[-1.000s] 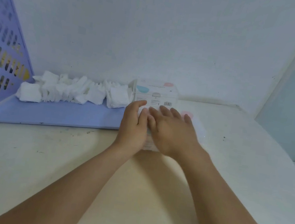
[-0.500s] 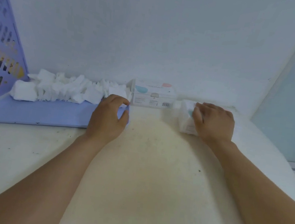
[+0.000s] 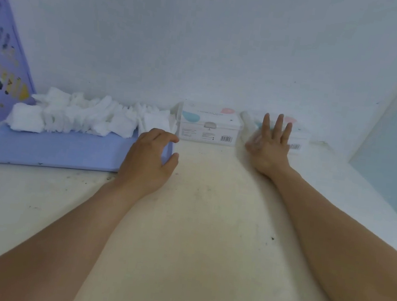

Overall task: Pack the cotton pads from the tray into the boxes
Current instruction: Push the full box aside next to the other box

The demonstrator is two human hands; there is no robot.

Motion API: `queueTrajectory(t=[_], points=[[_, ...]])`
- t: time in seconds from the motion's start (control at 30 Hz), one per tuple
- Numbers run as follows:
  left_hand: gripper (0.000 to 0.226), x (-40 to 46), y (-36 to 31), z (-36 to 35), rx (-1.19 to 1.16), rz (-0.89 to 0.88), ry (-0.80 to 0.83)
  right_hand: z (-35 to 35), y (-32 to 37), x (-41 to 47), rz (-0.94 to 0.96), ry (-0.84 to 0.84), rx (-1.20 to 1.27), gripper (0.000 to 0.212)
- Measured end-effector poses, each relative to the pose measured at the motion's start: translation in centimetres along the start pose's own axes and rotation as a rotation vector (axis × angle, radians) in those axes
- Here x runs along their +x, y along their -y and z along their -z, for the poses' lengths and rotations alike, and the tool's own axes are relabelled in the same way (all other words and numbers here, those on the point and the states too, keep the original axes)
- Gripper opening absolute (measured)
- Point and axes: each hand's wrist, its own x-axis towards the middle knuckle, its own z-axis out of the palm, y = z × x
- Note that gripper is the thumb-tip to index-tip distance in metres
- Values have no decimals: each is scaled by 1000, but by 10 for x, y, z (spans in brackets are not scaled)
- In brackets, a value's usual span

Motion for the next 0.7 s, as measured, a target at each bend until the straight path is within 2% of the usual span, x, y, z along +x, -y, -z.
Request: queueTrajectory(t=[0.1,0.13,0.2,0.27,0.4,0.53,0.7], points=[[33,-1,-4,1,0,27,-25,11,20,-13,247,-238,-42,93],[35,-1,-5,2,-2,40,-33,11,36,-15,347,-250,-21,90],[37,-1,-6,5,3,59,-44,1,70,-14,446,-163,-34,83],[42,-1,-6,7,19,63,-22,-13,94,-5,464,-77,-195,76],[46,-3,-4,12,18,76,-7,-8,116,27,518,66,-446,46],[39,-2,-2,9,-11,75,-21,12,121,35,714,86,-698,28],[37,-3,-3,11,-27,82,-65,16,110,13,749,-10,-858,27]])
